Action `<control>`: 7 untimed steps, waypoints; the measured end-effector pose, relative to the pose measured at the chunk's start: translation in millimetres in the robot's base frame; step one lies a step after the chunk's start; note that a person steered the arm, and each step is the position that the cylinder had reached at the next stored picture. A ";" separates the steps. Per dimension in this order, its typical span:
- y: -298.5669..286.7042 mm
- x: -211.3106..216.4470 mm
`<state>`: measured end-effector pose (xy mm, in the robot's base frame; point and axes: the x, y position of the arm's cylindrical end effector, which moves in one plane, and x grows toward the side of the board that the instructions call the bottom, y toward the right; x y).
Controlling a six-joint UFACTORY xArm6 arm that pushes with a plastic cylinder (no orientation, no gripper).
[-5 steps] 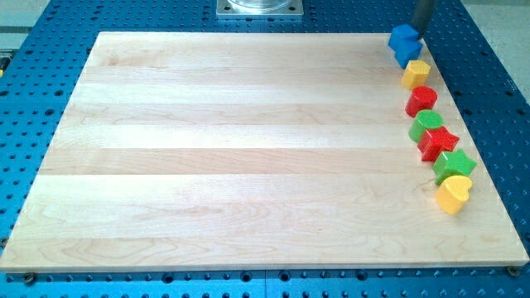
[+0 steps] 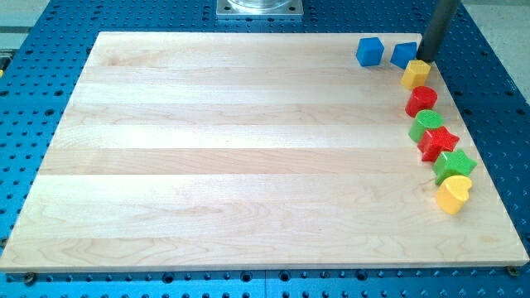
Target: Move the blue blocks parallel to the left of the yellow hexagon
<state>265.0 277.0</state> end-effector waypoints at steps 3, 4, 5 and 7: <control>-70.1 -16.0; -126.8 -4.7; -159.8 3.6; -81.4 -29.4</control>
<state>235.6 195.6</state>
